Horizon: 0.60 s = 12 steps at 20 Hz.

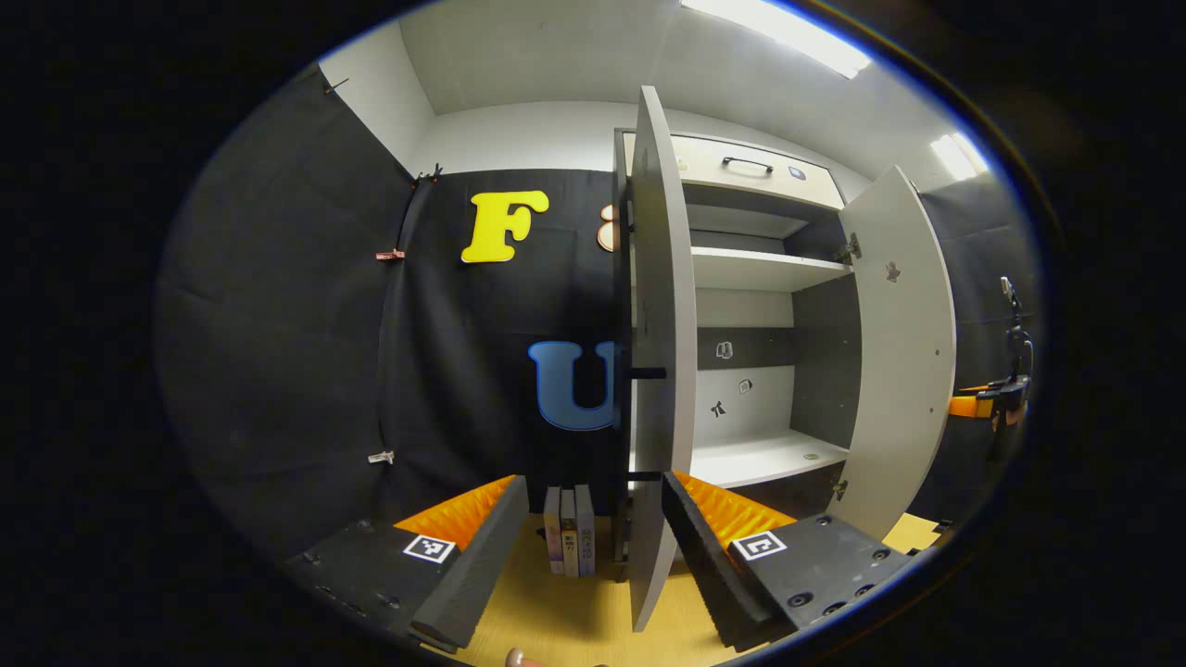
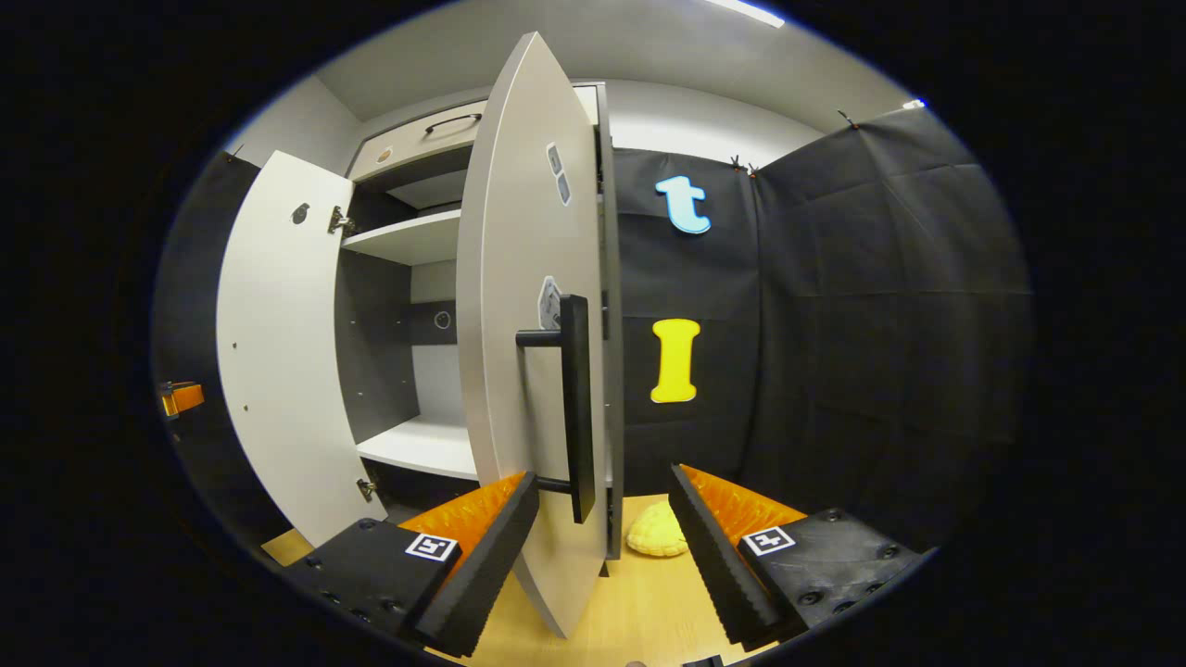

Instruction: Grasp the bottle in the cabinet with the left hand and place it on the coaster, then close the right door with the right hand and the left door with the left hand.

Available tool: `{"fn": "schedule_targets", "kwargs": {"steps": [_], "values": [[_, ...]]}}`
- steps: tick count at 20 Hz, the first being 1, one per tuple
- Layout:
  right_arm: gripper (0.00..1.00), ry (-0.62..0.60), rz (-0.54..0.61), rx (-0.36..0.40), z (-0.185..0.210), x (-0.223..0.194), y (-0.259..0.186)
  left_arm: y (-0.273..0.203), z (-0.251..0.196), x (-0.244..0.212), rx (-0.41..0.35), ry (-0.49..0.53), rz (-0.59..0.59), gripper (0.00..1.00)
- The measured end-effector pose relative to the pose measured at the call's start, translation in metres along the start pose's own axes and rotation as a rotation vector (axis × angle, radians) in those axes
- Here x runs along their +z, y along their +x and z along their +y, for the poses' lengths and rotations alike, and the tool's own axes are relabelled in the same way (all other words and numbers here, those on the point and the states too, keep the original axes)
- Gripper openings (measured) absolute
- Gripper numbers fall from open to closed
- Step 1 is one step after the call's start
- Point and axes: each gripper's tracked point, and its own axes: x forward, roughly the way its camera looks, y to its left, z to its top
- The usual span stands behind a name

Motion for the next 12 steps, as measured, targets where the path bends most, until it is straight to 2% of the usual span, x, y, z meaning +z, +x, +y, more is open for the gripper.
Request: {"fn": "schedule_targets", "kwargs": {"steps": [7,10,12], "values": [[0.95,0.062,-0.002,0.155,0.069,0.002,0.022,-0.017,0.022,-0.001,0.028,0.017,-0.001,0.93],[0.96,0.049,0.01,0.192,0.089,-0.002,0.024,-0.018,0.027,-0.002,0.03,0.017,0.004,0.93],[0.96,0.022,0.021,0.187,0.092,-0.006,0.023,-0.017,0.029,-0.002,0.03,0.015,0.01,0.93]]}}
